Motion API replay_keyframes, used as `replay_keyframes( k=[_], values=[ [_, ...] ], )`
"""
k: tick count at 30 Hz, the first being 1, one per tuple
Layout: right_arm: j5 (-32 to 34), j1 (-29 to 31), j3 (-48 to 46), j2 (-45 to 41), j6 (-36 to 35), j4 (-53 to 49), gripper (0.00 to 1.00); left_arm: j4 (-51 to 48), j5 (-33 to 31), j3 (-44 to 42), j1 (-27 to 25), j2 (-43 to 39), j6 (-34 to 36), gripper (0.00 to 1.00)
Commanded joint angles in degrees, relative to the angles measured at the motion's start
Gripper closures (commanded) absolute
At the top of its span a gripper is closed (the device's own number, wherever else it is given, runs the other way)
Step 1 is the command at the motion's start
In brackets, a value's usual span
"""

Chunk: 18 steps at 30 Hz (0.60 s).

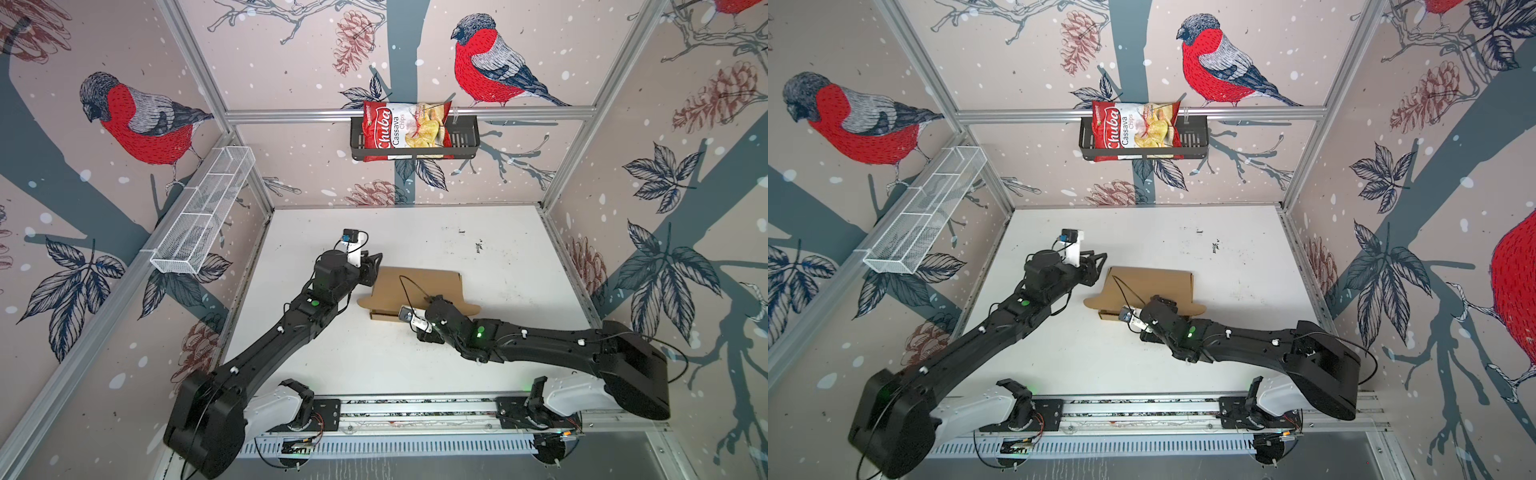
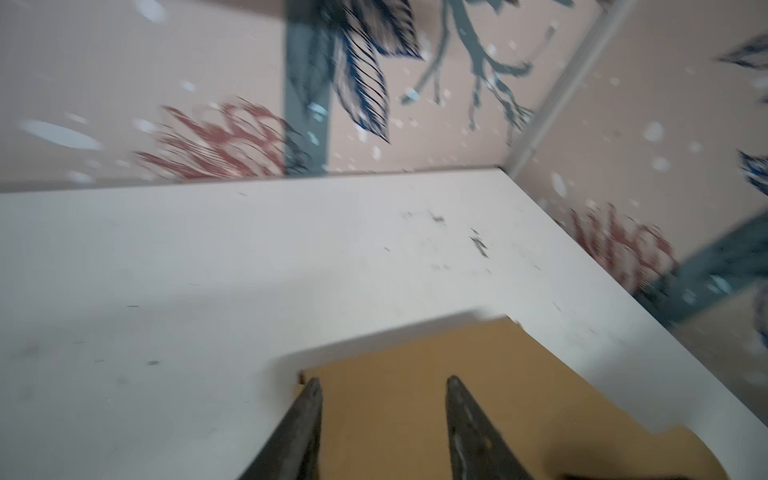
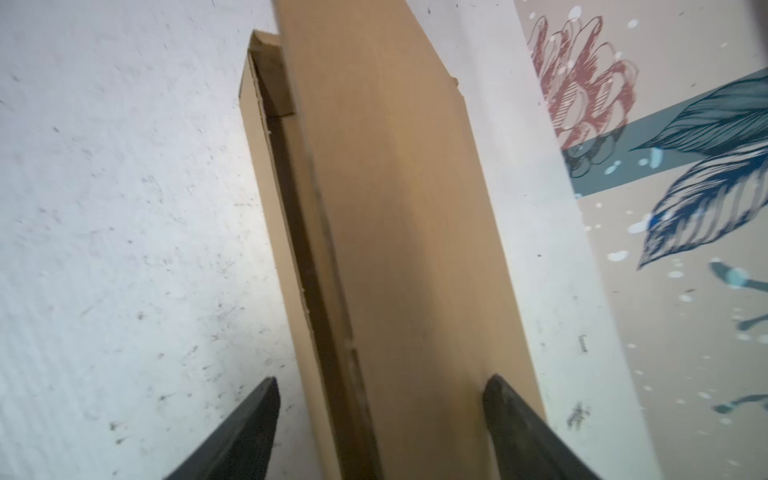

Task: Fold the paper box

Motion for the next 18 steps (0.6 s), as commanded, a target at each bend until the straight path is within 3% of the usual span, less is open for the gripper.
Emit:
replay_keyframes(
  k=[1,5,12,16,18],
  values=[
    [-14.1,-2.02,-0.61,-0.43,7.02,-4.61,0.2,0.32,14.8,0.95,0.28,3.49,-2.05,0.52],
    [-21.6,-5.21,-1.78,-2.56,10.02,-2.99,0.18,0.76,19.22,-1.74,0.3,7.43,-2.83,0.53],
    [-30.52,-11.75,-3.01,-9.72,18.68,2.24,0.18,3.02,16.7,-6.66,0.26,12.09,-2.86,0.56],
    [-29.04,-16.53,-3.51,-13.86,30.01,5.67,0.19,2.08,15.85,-6.18,0.16,12.95,-2.4,0.57],
    [-24.51,-19.48,-3.46,-15.68,38.95,5.1,0.21,2.29,15.48,-6.19,0.21,12.47,-2.19,0.57]
  ],
)
